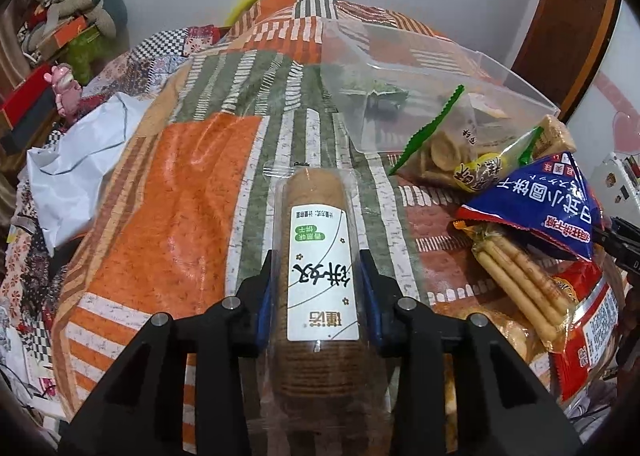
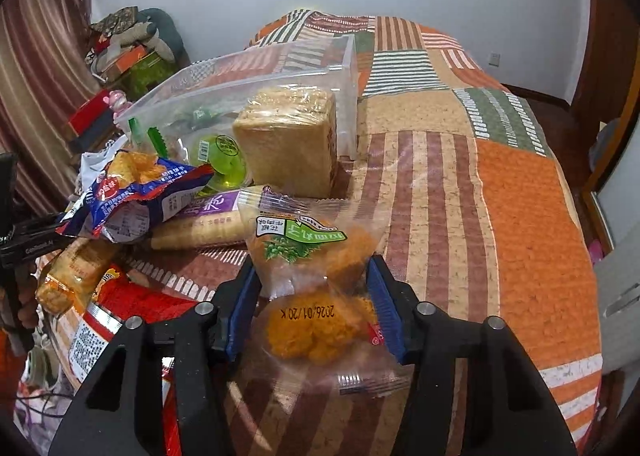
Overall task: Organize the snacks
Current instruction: 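Carry the biscuit roll and puffs bag into the clear box and release both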
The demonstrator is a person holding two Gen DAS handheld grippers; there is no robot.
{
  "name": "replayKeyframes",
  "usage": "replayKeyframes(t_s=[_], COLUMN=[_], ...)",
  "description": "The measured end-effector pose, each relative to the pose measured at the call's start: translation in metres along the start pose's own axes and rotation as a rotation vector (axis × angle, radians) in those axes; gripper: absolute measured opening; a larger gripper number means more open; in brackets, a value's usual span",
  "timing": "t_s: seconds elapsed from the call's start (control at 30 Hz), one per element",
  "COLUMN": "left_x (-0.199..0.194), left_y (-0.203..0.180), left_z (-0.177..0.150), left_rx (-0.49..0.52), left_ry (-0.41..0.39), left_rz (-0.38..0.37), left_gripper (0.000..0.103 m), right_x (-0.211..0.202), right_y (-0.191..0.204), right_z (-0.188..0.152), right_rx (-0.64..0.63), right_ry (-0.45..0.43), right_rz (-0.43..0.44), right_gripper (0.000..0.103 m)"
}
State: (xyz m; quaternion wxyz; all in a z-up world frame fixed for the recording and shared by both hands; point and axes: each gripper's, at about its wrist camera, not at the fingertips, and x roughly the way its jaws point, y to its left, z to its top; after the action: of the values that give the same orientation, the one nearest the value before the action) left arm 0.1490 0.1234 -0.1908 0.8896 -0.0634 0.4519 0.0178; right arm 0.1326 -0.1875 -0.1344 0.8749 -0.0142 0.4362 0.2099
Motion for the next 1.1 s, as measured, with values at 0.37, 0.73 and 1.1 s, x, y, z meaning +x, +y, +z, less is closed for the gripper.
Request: replayKeyframes(t_s=[0.37,0.73,1.1], left_x=[-0.041,-0.075,-0.079], left_y=[-0.01,-0.031,-0.047], left_z=[0.011,0.034,0.073], left_rx=[0.021,0.046,0.069], left_ry=[-0.093,-0.182,-0.229], left_rz=[-0.017,-0.051,-0.073], left_gripper=[0.037,0.037,0.037], right_x=[-0.027,-0.055,-0.051], right_y=[-0.003,0.007,0.023], right_z=[0.012,0.045,0.076], right_rx=[0.006,-0.039,-0.093], right_ry=[-0.067,-0.186,-0.226], right_rz=[-0.013,-0.022,-0.024], right_gripper=[0.045,0.045,0.045])
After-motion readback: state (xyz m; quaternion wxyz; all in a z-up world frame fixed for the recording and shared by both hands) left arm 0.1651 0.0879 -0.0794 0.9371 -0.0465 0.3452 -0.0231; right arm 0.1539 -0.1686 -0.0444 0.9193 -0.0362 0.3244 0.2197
